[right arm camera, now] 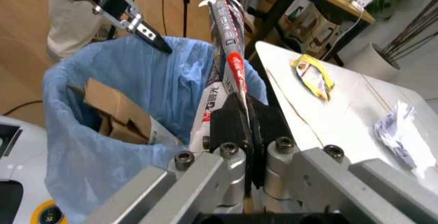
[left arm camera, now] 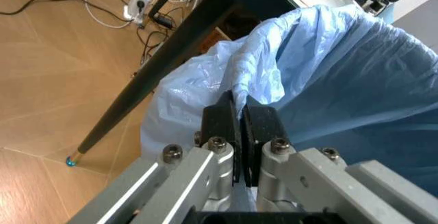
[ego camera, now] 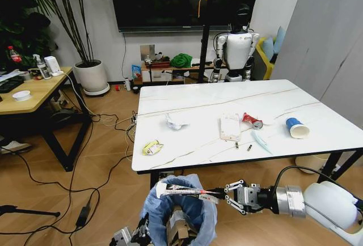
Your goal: Pick up the trash bin and place the trash from the table into it.
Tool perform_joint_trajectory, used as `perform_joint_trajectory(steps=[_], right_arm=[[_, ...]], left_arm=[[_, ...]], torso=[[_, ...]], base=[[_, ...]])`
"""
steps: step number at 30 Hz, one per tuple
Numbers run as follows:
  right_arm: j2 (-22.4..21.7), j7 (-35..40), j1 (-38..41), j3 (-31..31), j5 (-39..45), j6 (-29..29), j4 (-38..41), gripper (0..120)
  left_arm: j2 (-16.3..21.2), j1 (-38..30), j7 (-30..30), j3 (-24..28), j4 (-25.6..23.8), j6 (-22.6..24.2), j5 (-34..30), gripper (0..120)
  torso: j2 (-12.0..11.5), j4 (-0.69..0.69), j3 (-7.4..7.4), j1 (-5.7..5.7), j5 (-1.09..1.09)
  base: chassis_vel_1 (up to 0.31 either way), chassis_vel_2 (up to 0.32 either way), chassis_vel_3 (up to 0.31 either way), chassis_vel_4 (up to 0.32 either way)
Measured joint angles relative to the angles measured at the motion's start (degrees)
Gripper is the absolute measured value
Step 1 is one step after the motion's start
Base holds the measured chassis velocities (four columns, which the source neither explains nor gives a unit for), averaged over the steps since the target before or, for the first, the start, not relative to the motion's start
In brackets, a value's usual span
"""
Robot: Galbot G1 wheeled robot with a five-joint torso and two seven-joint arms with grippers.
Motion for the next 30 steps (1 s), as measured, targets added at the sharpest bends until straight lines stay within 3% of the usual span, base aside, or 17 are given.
perform_joint_trajectory(steps=[5,9,18,23,30], right_arm=[[0.2,0.0,-0.1,-0.7,0.2,0.3,0.3,0],[0.5,0.1,-0.3,-1.2,0.5,0.8,0.3,10],[0.8,0.3,-0.2,-2.1,1.7,1.1,0.0,43],[2.0,1.1,0.5,-1.4,7.0,0.7,-0.9,62],[7.8,11.6,3.8,-1.4,14.7,-3.6,-4.9,85]], left_arm=[[-0.1,0.0,0.0,0.1,-0.1,0.0,0.0,0],[0.2,0.3,0.0,-0.2,-0.7,0.0,-0.1,0],[0.6,0.8,0.0,-0.7,-2.2,0.0,-0.4,0],[1.6,2.0,-0.2,-2.0,-2.7,0.0,-0.1,0],[4.3,4.0,-0.6,-4.4,-4.8,0.2,-0.8,0]], torso=[[0.0,0.00,0.00,0.00,0.01],[0.0,0.00,0.00,0.00,0.01],[0.0,0.00,0.00,0.00,0.01],[0.0,-0.01,0.00,0.00,0.00],[0.0,0.00,0.00,0.00,0.01]], base=[[0.000,0.000,0.000,0.000],[0.000,0.000,0.000,0.000],[0.000,0.000,0.000,0.000],[0.000,0.000,0.000,0.000],[0.000,0.000,0.000,0.000]])
